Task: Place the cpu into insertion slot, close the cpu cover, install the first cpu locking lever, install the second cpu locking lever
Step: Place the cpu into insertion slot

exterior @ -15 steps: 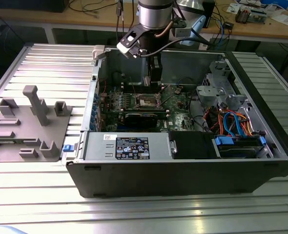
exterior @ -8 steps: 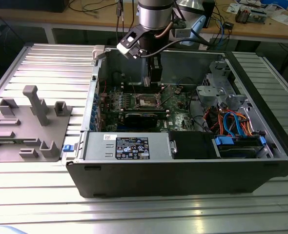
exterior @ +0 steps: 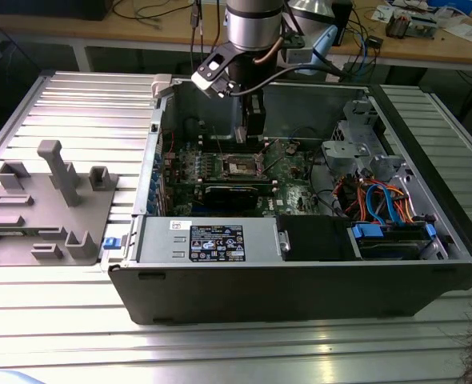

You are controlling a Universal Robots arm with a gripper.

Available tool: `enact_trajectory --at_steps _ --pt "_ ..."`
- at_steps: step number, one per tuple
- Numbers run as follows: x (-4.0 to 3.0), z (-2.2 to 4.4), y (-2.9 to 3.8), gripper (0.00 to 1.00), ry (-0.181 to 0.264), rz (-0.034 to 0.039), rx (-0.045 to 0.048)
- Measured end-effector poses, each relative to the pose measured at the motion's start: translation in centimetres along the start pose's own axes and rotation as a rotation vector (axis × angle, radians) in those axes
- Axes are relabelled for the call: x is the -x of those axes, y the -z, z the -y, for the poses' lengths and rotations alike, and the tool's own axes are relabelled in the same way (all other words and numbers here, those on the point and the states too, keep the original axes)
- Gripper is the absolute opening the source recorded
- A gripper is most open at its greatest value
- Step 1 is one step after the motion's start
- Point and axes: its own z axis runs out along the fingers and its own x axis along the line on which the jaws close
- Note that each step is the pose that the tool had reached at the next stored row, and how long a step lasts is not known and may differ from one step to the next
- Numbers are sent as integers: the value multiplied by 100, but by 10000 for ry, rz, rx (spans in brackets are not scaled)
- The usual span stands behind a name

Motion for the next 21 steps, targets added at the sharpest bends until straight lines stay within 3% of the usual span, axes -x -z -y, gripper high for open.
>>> enact_trajectory --at_steps 21 --pt "0 3 -45 54 0 0 0"
